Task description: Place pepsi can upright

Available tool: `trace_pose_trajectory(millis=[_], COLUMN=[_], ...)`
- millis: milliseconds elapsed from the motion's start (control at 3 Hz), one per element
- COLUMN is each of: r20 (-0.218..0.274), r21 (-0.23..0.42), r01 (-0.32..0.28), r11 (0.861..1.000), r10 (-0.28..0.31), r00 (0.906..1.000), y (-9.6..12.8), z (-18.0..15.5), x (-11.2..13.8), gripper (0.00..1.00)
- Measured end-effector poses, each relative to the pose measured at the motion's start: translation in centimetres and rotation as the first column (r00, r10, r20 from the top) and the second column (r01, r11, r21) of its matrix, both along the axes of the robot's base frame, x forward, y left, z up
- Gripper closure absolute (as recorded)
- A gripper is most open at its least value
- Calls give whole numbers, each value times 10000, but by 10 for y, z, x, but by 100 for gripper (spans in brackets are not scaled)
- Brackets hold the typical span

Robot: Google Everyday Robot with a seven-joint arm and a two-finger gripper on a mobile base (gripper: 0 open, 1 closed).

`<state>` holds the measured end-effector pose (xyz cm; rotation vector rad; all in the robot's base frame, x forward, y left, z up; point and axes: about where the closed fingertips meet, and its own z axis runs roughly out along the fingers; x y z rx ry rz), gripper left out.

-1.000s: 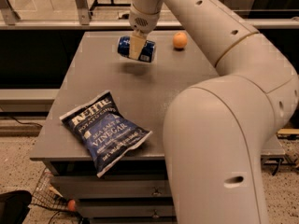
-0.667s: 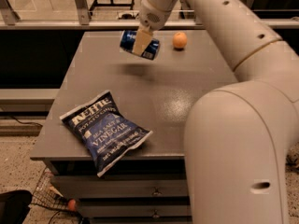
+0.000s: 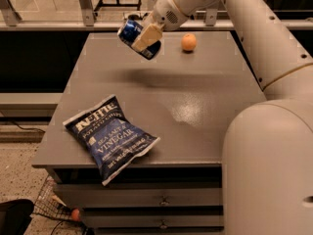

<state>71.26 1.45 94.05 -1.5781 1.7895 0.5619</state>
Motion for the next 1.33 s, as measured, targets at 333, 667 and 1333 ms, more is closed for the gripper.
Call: trace_pose_trajectory(millis=[333,667,1333], r20=[130,-111,-745], r21=[1128,1948,3176], r01=[453,1094,1844], r11=[9926,9747,9301], r10=[-470,-1094,-1694], r00=[9988,9939,9827], y=[7,21,42], z=[17,13,-8], x=[-5,-13,-28], gripper=[100,100,100])
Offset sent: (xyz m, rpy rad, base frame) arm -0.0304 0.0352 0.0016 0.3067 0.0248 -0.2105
